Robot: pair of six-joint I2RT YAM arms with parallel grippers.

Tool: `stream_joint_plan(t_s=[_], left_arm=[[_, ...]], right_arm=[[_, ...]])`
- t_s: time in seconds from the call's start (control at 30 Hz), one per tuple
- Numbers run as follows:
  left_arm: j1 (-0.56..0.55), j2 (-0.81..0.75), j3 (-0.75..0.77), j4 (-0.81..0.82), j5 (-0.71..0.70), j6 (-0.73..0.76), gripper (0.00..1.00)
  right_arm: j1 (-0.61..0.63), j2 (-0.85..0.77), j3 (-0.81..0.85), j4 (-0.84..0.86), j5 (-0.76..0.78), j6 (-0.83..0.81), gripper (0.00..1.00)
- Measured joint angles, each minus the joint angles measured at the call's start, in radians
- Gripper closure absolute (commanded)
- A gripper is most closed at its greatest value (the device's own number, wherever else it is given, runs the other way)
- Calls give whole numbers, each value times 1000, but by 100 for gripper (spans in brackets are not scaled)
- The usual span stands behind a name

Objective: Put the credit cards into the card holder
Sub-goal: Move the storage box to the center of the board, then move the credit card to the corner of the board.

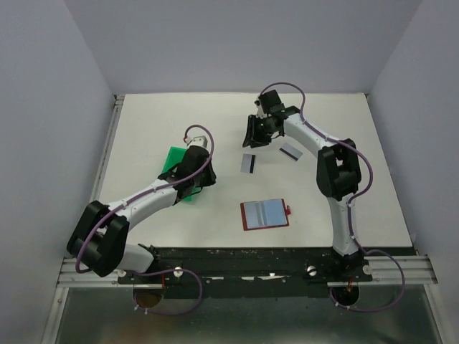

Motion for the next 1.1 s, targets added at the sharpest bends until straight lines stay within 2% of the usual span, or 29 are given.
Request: stream_joint_plan(t_s=[0.43, 0.57, 0.63, 0.77, 0.87, 1.1], left_arm=[[0, 5, -18, 4, 5, -3, 69], [0, 9, -18, 6, 6, -3, 69], [0, 9, -18, 18, 13, 0, 69], [0, 38, 1, 57, 34, 24, 67], [0, 102, 63, 75, 55, 46, 61], [-1, 396, 409, 88, 106, 108, 47]], right_arm=[[0, 45, 10, -19, -3, 23, 53], [0, 54, 9, -21, -15, 37, 56], [0, 36, -37, 22, -16, 49, 56], [-3, -129, -304, 126, 42, 93, 55], [-14, -348, -483, 153, 98, 127, 54], [-70, -821, -673, 233, 168, 152, 52]])
